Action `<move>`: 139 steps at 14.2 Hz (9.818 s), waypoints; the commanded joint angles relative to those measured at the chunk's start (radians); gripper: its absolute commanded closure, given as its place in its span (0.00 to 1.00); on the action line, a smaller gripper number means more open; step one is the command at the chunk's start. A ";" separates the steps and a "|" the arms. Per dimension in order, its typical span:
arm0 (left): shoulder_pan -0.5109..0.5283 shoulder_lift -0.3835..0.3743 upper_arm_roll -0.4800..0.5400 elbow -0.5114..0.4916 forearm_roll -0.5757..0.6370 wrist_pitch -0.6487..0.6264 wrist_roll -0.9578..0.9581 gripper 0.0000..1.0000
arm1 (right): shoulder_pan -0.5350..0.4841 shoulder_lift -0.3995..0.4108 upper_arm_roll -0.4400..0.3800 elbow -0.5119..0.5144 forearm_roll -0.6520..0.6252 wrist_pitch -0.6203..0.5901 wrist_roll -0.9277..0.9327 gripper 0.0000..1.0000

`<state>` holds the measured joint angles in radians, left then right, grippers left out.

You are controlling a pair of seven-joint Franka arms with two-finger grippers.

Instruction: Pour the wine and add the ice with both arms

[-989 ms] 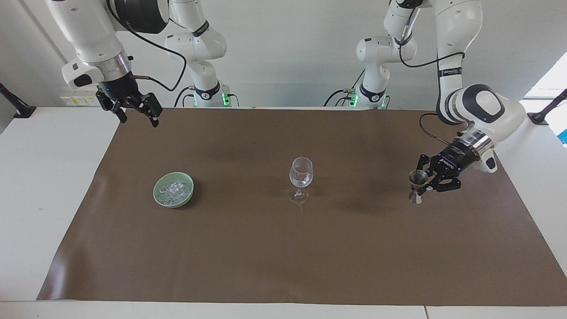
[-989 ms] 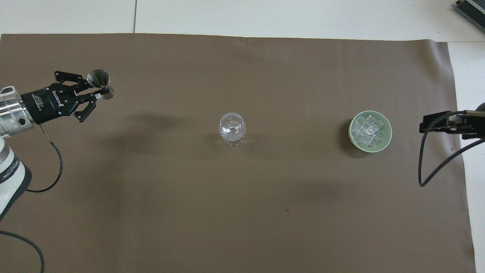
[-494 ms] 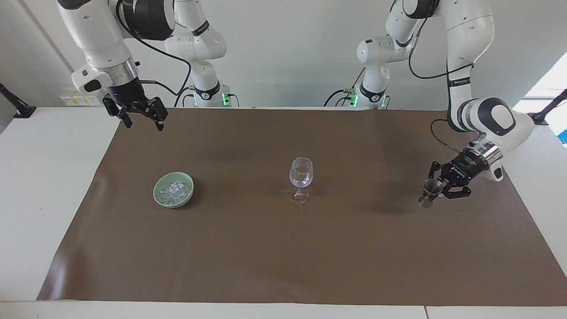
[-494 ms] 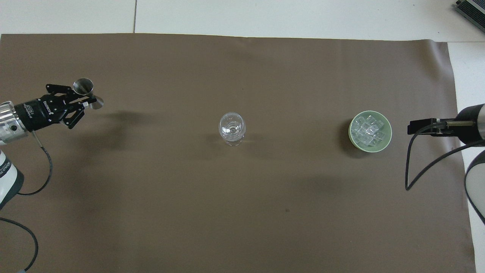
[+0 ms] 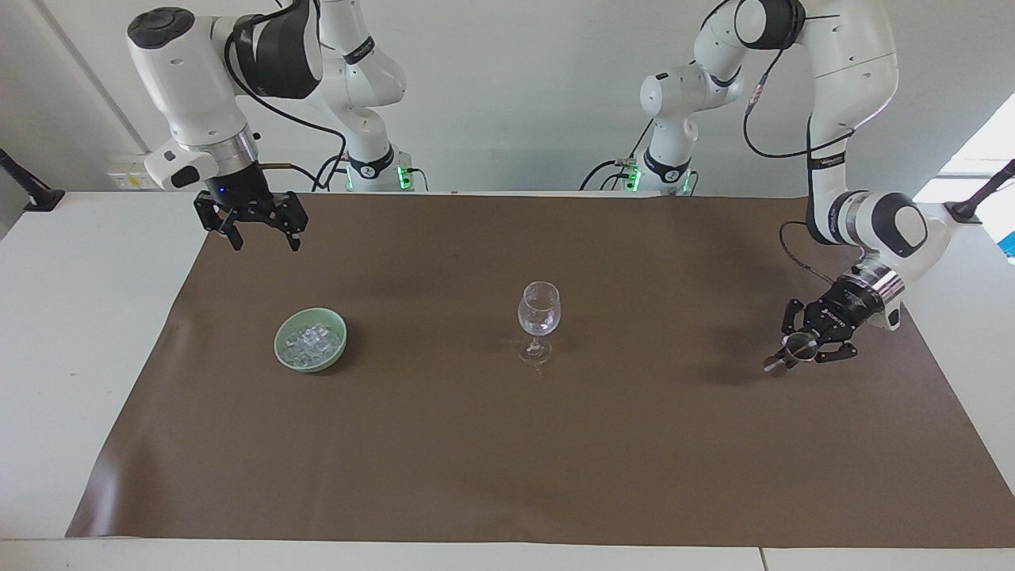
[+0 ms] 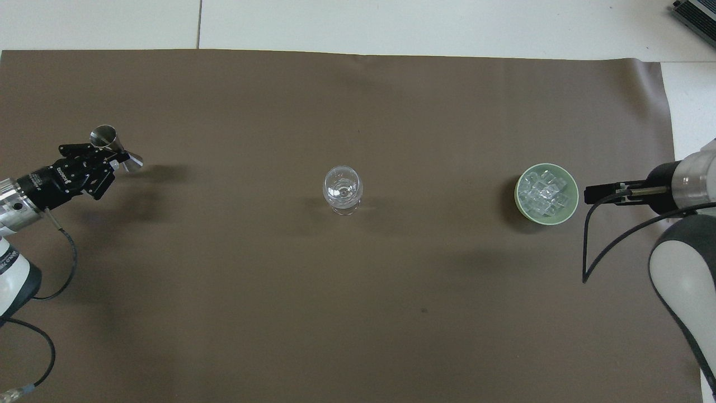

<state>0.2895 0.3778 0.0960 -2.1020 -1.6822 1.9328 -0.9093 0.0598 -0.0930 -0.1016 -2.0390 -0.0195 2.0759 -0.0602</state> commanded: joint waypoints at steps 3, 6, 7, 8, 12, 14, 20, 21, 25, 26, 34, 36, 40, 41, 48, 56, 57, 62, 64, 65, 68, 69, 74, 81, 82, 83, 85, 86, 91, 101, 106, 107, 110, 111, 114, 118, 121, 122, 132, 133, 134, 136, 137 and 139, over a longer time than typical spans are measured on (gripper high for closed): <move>0.004 -0.017 -0.007 -0.049 -0.042 -0.038 0.087 1.00 | -0.008 0.064 0.005 -0.067 0.015 0.119 -0.070 0.00; 0.004 -0.022 -0.009 -0.076 -0.042 -0.049 0.145 1.00 | 0.001 0.104 0.006 -0.105 0.015 0.211 -0.086 0.00; -0.004 -0.022 -0.007 -0.078 -0.040 -0.049 0.150 1.00 | 0.003 0.111 0.005 -0.105 0.016 0.237 -0.081 0.00; -0.006 -0.022 -0.007 -0.078 -0.040 -0.046 0.150 1.00 | 0.003 0.130 0.006 -0.105 0.015 0.251 -0.079 0.00; -0.004 -0.019 -0.007 -0.081 -0.040 -0.052 0.152 1.00 | 0.012 0.226 0.006 -0.104 0.016 0.380 -0.029 0.00; -0.004 -0.016 -0.007 -0.090 -0.039 -0.060 0.173 1.00 | 0.012 0.236 0.006 -0.105 0.016 0.394 0.002 0.00; 0.004 -0.016 -0.006 -0.113 -0.030 -0.066 0.217 1.00 | 0.012 0.234 0.006 -0.136 0.018 0.386 0.017 0.12; 0.004 -0.016 -0.006 -0.115 -0.030 -0.064 0.217 1.00 | 0.014 0.236 0.006 -0.142 0.018 0.391 0.023 0.18; 0.008 -0.016 -0.004 -0.112 -0.028 -0.066 0.217 0.88 | 0.014 0.239 0.006 -0.142 0.018 0.392 0.040 0.36; 0.010 -0.016 -0.004 -0.110 -0.030 -0.064 0.217 0.76 | 0.014 0.239 0.006 -0.142 0.018 0.392 0.042 0.36; 0.040 -0.017 -0.002 -0.087 0.068 -0.054 0.228 0.00 | 0.012 0.239 0.006 -0.142 0.018 0.386 0.042 0.71; 0.048 -0.027 0.011 -0.070 0.151 -0.049 0.251 0.00 | 0.011 0.239 0.006 -0.141 0.018 0.385 0.042 0.77; 0.050 -0.056 0.031 -0.033 0.310 -0.048 0.305 0.00 | 0.011 0.240 0.005 -0.133 0.018 0.378 0.042 0.97; 0.048 -0.056 0.036 -0.014 0.364 -0.049 0.314 0.00 | 0.011 0.240 0.005 -0.129 0.018 0.374 0.042 1.00; 0.050 -0.056 0.040 0.152 0.662 -0.049 0.402 0.00 | 0.002 0.193 0.005 -0.044 0.018 0.227 0.082 1.00; -0.061 -0.168 0.033 0.341 1.059 -0.049 0.449 0.00 | 0.014 0.095 0.046 0.135 0.018 -0.043 0.186 1.00; -0.078 -0.174 0.033 0.370 1.093 -0.058 0.452 0.00 | 0.014 0.093 0.060 0.163 0.018 -0.074 0.215 1.00; -0.205 -0.189 0.028 0.572 1.304 -0.153 0.461 0.00 | 0.015 0.104 0.198 0.283 0.018 -0.181 0.423 1.00; -0.260 -0.201 0.028 0.629 1.364 -0.187 0.492 0.00 | 0.015 0.108 0.259 0.289 0.019 -0.165 0.531 1.00; -0.285 -0.201 0.027 0.649 1.398 -0.193 0.512 0.00 | 0.015 0.108 0.282 0.287 0.021 -0.146 0.580 1.00; -0.343 -0.200 0.027 0.738 1.447 -0.254 0.660 0.00 | 0.052 0.114 0.321 0.280 0.088 -0.044 0.687 1.00; -0.345 -0.201 0.027 0.764 1.448 -0.287 0.709 0.00 | 0.078 0.117 0.321 0.281 0.090 -0.015 0.729 1.00; -0.365 -0.261 0.028 0.810 1.541 -0.457 0.880 0.00 | 0.173 0.189 0.324 0.342 0.087 0.079 0.891 1.00; -0.366 -0.372 0.011 0.756 1.618 -0.601 0.983 0.00 | 0.282 0.289 0.324 0.413 0.066 0.173 1.079 1.00; -0.371 -0.391 0.007 0.729 1.619 -0.594 0.984 0.00 | 0.287 0.289 0.324 0.405 0.062 0.174 1.082 1.00; -0.371 -0.408 0.004 0.690 1.618 -0.586 0.989 0.00 | 0.302 0.297 0.322 0.402 0.062 0.176 1.083 1.00; -0.375 -0.445 0.004 0.605 1.622 -0.549 1.006 0.00 | 0.308 0.312 0.322 0.398 0.061 0.196 1.086 1.00; -0.388 -0.448 0.001 0.596 1.645 -0.546 1.007 0.00 | 0.316 0.318 0.322 0.393 0.056 0.197 1.100 1.00; -0.409 -0.442 -0.004 0.591 1.679 -0.552 1.015 0.00 | 0.334 0.358 0.322 0.393 -0.016 0.243 1.154 1.00; -0.395 -0.450 -0.002 0.571 1.678 -0.517 1.035 0.00 | 0.334 0.380 0.324 0.376 -0.023 0.248 1.160 0.93; -0.394 -0.451 -0.002 0.571 1.678 -0.517 1.034 0.00 | 0.336 0.380 0.324 0.381 -0.022 0.250 1.162 0.65; -0.394 -0.450 -0.002 0.571 1.678 -0.517 1.034 0.00 | 0.337 0.380 0.324 0.381 -0.022 0.250 1.163 0.62; -0.395 -0.451 -0.002 0.571 1.678 -0.517 1.034 0.00 | 0.339 0.380 0.324 0.382 -0.020 0.251 1.163 0.58; -0.394 -0.450 -0.002 0.571 1.678 -0.517 1.034 0.00 | 0.339 0.380 0.324 0.384 -0.020 0.251 1.163 0.57; -0.395 -0.451 -0.002 0.571 1.676 -0.517 1.034 0.00 | 0.344 0.380 0.322 0.399 -0.023 0.245 1.163 0.25; -0.395 -0.451 -0.002 0.571 1.678 -0.517 1.034 0.00 | 0.333 0.380 0.316 0.431 -0.097 0.236 1.162 0.00; -0.395 -0.451 -0.002 0.571 1.676 -0.517 1.034 0.00 | 0.279 0.345 0.307 0.428 -0.152 0.207 1.133 0.00; -0.394 -0.450 -0.002 0.571 1.676 -0.517 1.035 0.00 | 0.258 0.334 0.307 0.427 -0.171 0.193 1.110 0.00; -0.395 -0.451 -0.002 0.571 1.676 -0.517 1.034 0.00 | 0.054 0.182 0.310 0.416 -0.120 -0.080 0.798 0.00; -0.394 -0.451 -0.002 0.571 1.676 -0.517 1.034 0.00 | 0.038 0.170 0.310 0.415 -0.103 -0.094 0.781 0.00; -0.394 -0.450 -0.002 0.571 1.678 -0.517 1.034 0.00 | 0.020 0.156 0.310 0.415 -0.090 -0.126 0.752 0.00; -0.394 -0.450 -0.002 0.571 1.676 -0.517 1.034 0.00 | -0.023 0.130 0.310 0.416 -0.051 -0.184 0.668 0.00; -0.394 -0.451 -0.002 0.571 1.678 -0.517 1.034 0.00 | -0.044 0.127 0.310 0.418 -0.040 -0.215 0.639 0.00; -0.395 -0.451 -0.002 0.571 1.676 -0.517 1.034 0.00 | -0.063 0.122 0.307 0.421 -0.040 -0.244 0.614 0.00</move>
<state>-0.1000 -0.0431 0.0895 -1.4960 -0.0242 1.3994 0.1141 0.0294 0.0450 0.1953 -1.6078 -0.0838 1.8557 0.5986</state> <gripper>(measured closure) 0.000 0.000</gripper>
